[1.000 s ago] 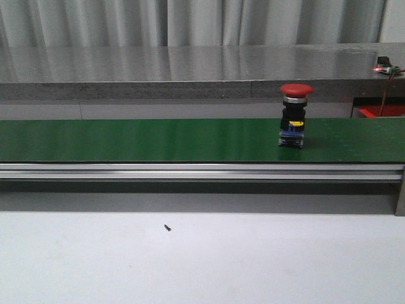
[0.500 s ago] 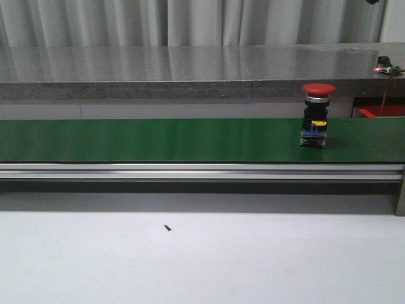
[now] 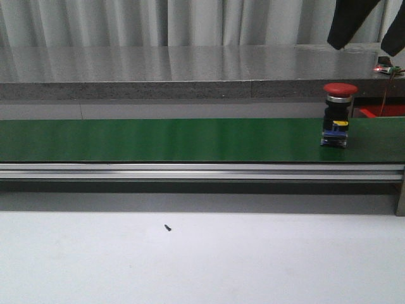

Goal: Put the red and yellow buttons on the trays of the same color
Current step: 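Grasp the second red button with the right gripper and lift it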

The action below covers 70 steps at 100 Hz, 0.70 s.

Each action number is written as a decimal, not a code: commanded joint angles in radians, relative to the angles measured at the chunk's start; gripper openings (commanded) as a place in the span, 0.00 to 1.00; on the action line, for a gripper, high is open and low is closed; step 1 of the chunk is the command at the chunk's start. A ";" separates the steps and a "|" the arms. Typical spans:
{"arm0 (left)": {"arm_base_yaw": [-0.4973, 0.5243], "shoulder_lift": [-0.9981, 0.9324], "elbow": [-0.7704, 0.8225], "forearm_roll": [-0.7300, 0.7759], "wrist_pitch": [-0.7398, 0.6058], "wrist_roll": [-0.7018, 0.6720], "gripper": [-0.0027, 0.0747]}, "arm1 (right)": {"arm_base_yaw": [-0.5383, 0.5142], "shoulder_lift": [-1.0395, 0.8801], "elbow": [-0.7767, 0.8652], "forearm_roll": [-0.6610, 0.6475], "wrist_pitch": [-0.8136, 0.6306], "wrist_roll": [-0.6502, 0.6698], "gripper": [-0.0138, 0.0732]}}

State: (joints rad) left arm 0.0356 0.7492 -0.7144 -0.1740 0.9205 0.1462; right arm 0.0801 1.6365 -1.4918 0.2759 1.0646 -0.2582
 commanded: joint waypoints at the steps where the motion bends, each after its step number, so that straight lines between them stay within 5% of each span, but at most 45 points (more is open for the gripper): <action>1: -0.006 -0.004 -0.026 -0.016 -0.048 -0.003 0.01 | 0.000 -0.016 -0.009 -0.008 -0.059 0.014 0.90; 46: -0.006 -0.004 -0.026 -0.016 -0.048 -0.003 0.01 | 0.001 0.109 0.000 -0.072 -0.064 0.060 0.89; 70: -0.006 -0.004 -0.026 -0.016 -0.048 -0.003 0.01 | 0.001 0.120 0.001 -0.073 -0.064 0.069 0.49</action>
State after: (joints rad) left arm 0.0356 0.7492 -0.7144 -0.1740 0.9205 0.1462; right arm 0.0801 1.8029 -1.4682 0.1977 1.0241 -0.1919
